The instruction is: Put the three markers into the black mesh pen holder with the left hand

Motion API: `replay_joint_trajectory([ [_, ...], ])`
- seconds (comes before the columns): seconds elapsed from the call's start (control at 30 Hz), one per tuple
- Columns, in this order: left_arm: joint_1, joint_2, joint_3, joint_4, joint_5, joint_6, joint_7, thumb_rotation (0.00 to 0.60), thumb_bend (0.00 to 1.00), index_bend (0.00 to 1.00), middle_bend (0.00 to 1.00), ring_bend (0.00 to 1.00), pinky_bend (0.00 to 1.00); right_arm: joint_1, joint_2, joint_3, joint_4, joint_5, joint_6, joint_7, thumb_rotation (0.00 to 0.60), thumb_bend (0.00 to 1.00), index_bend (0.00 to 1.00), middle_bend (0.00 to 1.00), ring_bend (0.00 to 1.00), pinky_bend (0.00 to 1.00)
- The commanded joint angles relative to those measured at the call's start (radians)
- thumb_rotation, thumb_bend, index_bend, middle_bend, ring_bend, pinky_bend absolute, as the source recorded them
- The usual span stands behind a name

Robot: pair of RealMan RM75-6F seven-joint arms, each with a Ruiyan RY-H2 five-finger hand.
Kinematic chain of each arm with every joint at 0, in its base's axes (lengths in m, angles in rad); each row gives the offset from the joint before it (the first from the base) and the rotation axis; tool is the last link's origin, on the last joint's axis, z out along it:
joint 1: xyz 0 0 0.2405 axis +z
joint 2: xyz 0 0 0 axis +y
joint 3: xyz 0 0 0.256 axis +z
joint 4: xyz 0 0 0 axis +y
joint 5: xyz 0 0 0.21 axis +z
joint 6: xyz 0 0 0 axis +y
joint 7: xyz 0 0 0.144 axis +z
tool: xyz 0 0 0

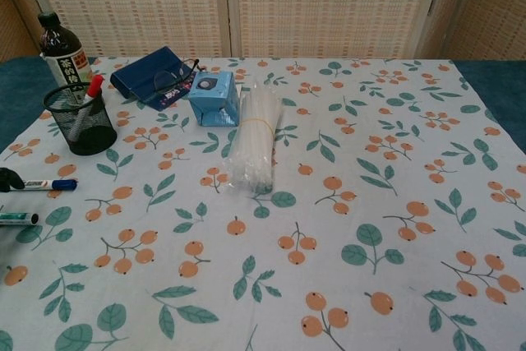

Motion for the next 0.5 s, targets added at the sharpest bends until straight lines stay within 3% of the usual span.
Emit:
replay_joint_trajectory([
  [0.03, -0.002, -0.020, -0.008, 0.033, -0.016, -0.021, -0.015, 0.600, 0.40, 0.28, 0.26, 0.12, 0.16, 0.000, 0.000, 0.000, 0.001, 0.002, -0.001, -0.001, 0.600, 0.00, 0.15, 0.06, 0.08, 0.15],
  [0.5, -0.005, -0.070, -0.027, 0.141, -0.024, -0.046, -0.071, 0.600, 0.40, 0.32, 0.34, 0.14, 0.17, -0.001, 0.002, 0.002, 0.005, 0.006, 0.002, 0.005, 0.600, 0.00, 0.15, 0.06, 0.08, 0.15],
])
